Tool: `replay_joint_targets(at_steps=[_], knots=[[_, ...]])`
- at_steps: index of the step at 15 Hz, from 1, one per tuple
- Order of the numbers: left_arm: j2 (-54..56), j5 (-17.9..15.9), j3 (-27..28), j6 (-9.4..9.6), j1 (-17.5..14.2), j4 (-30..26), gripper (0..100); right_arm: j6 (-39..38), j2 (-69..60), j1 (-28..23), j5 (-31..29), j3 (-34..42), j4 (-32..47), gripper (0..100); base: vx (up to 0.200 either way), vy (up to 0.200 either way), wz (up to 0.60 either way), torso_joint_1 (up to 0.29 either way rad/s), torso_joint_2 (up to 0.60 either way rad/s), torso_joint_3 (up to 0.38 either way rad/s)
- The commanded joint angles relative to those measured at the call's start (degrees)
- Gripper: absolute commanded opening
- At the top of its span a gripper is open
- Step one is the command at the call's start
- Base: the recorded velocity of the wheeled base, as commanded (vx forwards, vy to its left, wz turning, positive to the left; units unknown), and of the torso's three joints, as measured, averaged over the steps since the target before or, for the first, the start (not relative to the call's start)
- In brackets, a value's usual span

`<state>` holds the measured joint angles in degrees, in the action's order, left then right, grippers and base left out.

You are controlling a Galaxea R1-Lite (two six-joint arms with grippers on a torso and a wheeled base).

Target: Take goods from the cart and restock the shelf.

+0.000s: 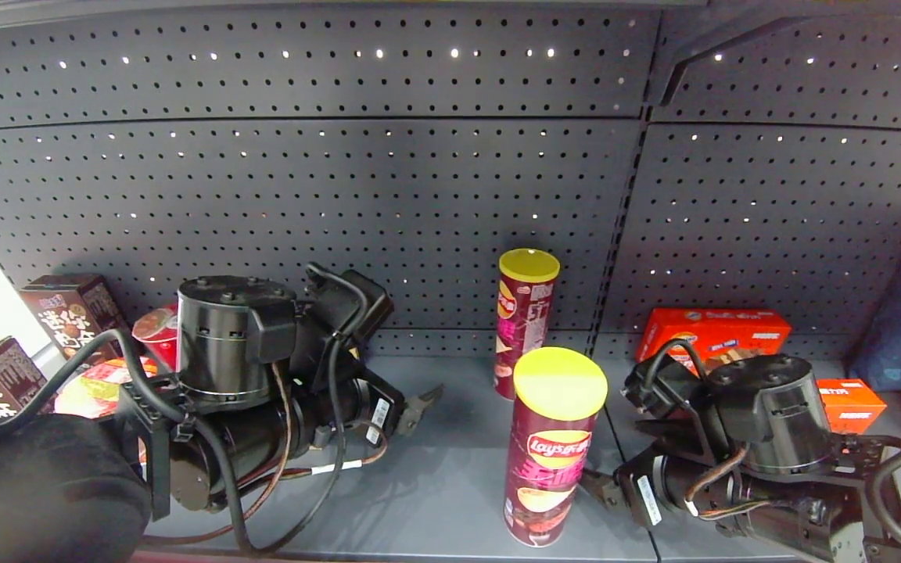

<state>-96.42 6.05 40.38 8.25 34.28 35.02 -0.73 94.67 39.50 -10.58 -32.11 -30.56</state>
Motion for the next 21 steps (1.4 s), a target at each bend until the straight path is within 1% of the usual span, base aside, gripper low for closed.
replay_joint_targets(at_steps=[1,8,13,15,16,17,18,20,21], knots=[[-0.2,0.0,0.0,0.01,0.0,0.0,100,-0.1,0.4,0.2,0.0,-0.3,-0.1,100,0.000,0.000,0.00,0.000,0.00,0.000],[-0.3,0.0,0.0,0.01,-0.1,0.0,100,-0.1,1.5,0.8,-0.1,-1.6,-0.1,100,0.000,0.000,0.00,0.000,0.00,0.000],[-0.2,-0.1,-0.2,0.01,0.0,0.1,100,-0.3,0.5,0.5,-0.1,-0.2,-0.1,100,0.000,0.000,0.00,0.000,0.00,0.000],[0.2,-1.7,-1.0,0.01,1.6,-0.1,100,-0.3,-0.8,-0.2,-0.1,1.1,-0.1,100,0.000,0.000,0.00,0.000,0.00,0.000],[0.4,-2.4,-2.1,0.01,3.2,-0.2,100,-0.3,-1.5,-0.5,-0.1,2.0,-0.1,100,0.000,0.000,0.00,0.000,0.00,0.000],[0.4,-2.4,-2.9,0.01,4.1,-0.1,100,-0.2,-2.0,-0.8,-0.1,2.4,0.0,100,0.000,0.000,0.00,0.000,0.00,0.000],[0.4,-2.4,-4.6,0.01,5.7,0.0,100,-0.2,-3.0,-2.1,-0.1,3.2,0.0,100,0.000,0.000,0.00,0.000,0.00,0.000],[0.4,-2.4,-6.4,0.10,6.9,0.0,100,-0.2,-4.3,-3.1,-0.1,4.0,0.0,100,0.000,0.000,0.00,0.000,0.00,0.000],[0.4,-2.4,-6.9,0.45,7.6,0.0,100,-0.2,-4.8,-3.4,-0.1,4.5,0.0,100,0.000,0.000,0.00,0.000,0.00,0.000]])
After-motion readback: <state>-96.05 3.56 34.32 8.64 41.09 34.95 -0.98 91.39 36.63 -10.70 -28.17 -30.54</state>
